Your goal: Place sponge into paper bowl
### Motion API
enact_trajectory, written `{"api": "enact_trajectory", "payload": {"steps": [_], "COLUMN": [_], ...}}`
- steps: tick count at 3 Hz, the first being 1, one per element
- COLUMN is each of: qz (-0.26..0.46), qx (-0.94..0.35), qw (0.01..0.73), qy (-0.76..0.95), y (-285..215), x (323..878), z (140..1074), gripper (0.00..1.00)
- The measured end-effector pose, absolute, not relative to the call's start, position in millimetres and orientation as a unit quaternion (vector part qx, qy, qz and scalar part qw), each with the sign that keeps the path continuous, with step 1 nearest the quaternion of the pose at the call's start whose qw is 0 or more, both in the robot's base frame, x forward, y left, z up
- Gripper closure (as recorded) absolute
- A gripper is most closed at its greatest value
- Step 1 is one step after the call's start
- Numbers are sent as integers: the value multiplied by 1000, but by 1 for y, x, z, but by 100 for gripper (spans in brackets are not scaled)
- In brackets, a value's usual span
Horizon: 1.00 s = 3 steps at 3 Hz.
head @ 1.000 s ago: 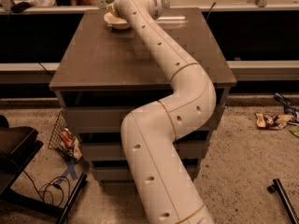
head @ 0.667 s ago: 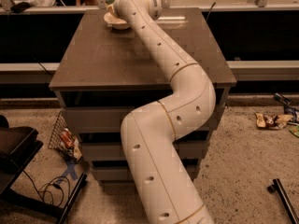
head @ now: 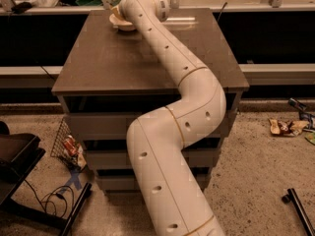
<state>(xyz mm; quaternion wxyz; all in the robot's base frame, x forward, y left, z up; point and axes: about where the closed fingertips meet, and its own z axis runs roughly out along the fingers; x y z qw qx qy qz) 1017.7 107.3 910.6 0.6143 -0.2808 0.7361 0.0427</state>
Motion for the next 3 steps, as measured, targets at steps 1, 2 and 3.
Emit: {"api": "enact_trajectory", "payload": {"steps": [1, 2, 3], "qz": [43, 44, 44], "qx": [-281, -282, -282], "qw": [613, 612, 612], "qy": [737, 737, 737], "y": [109, 110, 110], "x": [1018, 1018, 1018], "z": [908, 906, 906], "gripper": [14, 0, 0]}}
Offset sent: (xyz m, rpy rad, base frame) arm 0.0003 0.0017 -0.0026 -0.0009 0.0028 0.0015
